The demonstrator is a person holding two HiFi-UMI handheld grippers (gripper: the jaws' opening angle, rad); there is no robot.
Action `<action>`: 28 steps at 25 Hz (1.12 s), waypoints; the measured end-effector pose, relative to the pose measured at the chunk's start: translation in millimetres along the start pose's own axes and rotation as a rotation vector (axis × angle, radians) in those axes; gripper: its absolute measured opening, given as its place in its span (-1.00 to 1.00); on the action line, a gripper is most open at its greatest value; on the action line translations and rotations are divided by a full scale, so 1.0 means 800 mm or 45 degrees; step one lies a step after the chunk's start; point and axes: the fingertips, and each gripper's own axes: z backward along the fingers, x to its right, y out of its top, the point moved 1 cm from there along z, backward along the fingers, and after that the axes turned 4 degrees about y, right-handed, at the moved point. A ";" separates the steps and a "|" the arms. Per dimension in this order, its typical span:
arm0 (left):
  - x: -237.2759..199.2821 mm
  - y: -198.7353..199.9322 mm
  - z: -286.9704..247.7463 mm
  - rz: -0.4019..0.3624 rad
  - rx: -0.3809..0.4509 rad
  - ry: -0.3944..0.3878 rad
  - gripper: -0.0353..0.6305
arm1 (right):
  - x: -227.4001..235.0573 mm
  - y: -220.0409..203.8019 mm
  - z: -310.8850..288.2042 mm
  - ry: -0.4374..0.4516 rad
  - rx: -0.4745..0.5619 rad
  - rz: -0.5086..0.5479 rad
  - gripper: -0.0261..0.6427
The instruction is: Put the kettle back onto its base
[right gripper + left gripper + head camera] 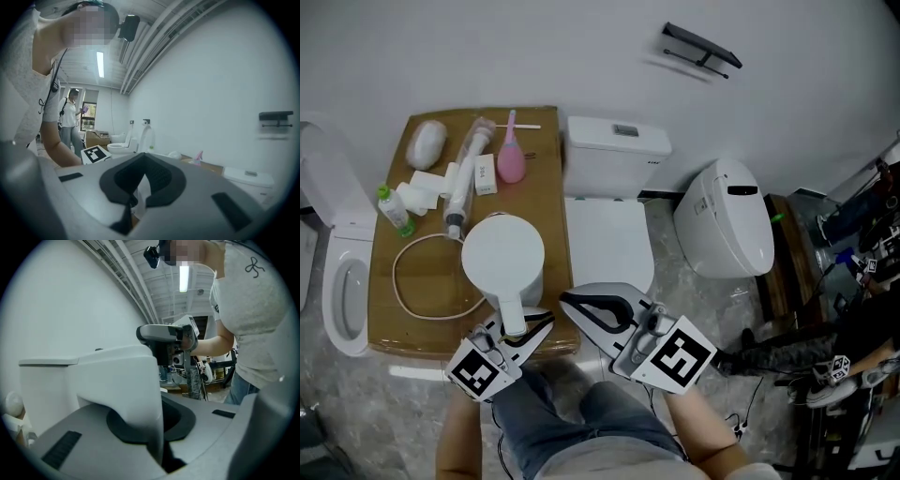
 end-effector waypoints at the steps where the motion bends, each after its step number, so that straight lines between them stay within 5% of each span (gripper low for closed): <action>1: -0.001 0.000 0.003 -0.006 -0.006 -0.008 -0.85 | 0.000 0.001 0.000 0.003 -0.002 -0.003 -0.90; 8: 0.001 0.001 0.026 -0.032 0.025 -0.117 -0.64 | -0.004 0.003 -0.002 0.014 -0.013 -0.007 -0.90; 12: -0.007 -0.003 0.044 0.099 0.018 -0.142 -0.59 | -0.008 0.002 -0.007 0.022 -0.021 -0.012 -0.90; 19: -0.025 -0.006 0.071 0.169 0.049 -0.213 -0.56 | -0.012 0.002 -0.018 0.031 -0.030 -0.004 -0.90; 22: -0.045 -0.004 0.093 0.227 0.113 -0.188 -0.53 | -0.013 0.003 -0.023 0.031 -0.031 -0.006 -0.90; 28: -0.052 -0.017 0.115 0.129 -0.022 -0.095 -0.50 | -0.020 0.009 -0.038 0.054 -0.032 -0.007 -0.90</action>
